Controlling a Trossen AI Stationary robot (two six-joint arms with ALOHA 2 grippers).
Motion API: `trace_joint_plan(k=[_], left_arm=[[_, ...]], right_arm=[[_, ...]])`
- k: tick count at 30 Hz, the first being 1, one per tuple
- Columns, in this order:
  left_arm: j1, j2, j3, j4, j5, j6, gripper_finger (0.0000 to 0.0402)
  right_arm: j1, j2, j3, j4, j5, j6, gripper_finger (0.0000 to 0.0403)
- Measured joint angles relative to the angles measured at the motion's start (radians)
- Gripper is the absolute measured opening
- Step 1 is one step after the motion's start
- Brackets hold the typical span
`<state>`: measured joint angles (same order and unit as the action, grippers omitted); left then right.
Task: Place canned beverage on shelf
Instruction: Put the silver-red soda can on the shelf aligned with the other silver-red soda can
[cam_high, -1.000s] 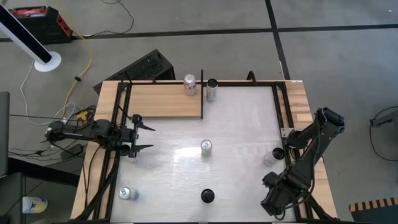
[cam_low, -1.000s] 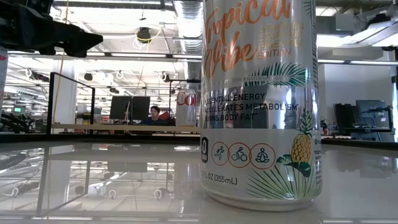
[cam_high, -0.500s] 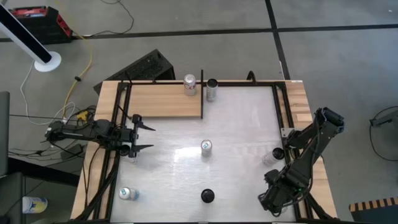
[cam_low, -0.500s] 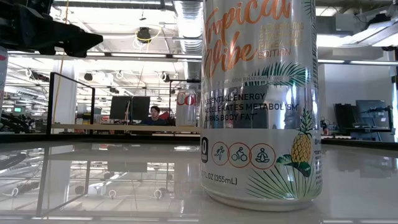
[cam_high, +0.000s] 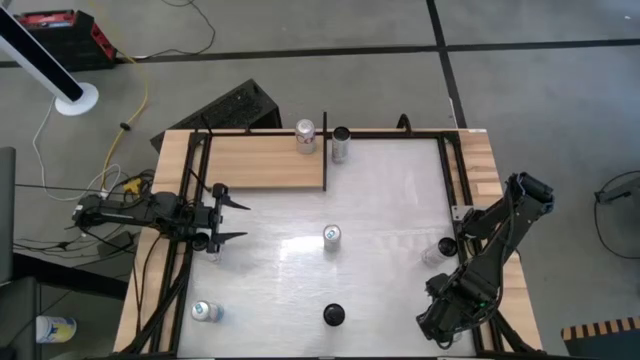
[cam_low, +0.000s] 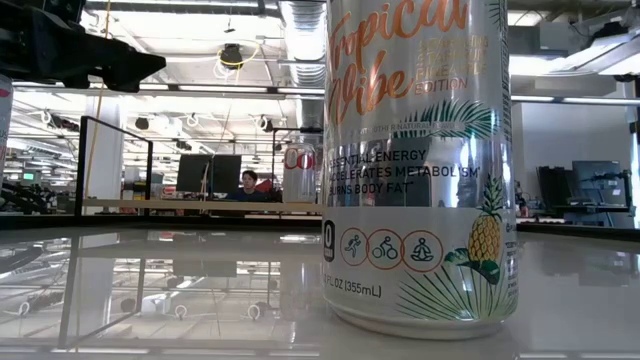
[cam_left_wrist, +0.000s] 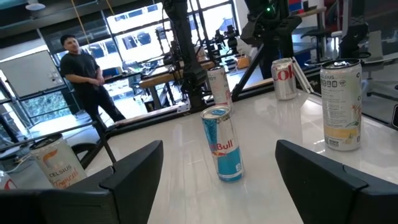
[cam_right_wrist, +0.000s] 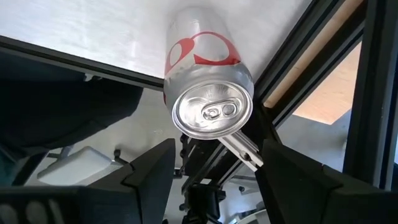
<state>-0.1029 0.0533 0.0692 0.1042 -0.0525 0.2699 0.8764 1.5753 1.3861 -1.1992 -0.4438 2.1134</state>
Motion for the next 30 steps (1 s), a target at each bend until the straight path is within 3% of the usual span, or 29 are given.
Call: trace_joint_plan(k=[30], left_arm=[[0.0, 0.0, 0.0, 0.0, 0.004, 0.0, 0.03]], right_arm=[[-0.003, 0.0, 0.0, -0.018, -0.042, 0.131, 0.0266]])
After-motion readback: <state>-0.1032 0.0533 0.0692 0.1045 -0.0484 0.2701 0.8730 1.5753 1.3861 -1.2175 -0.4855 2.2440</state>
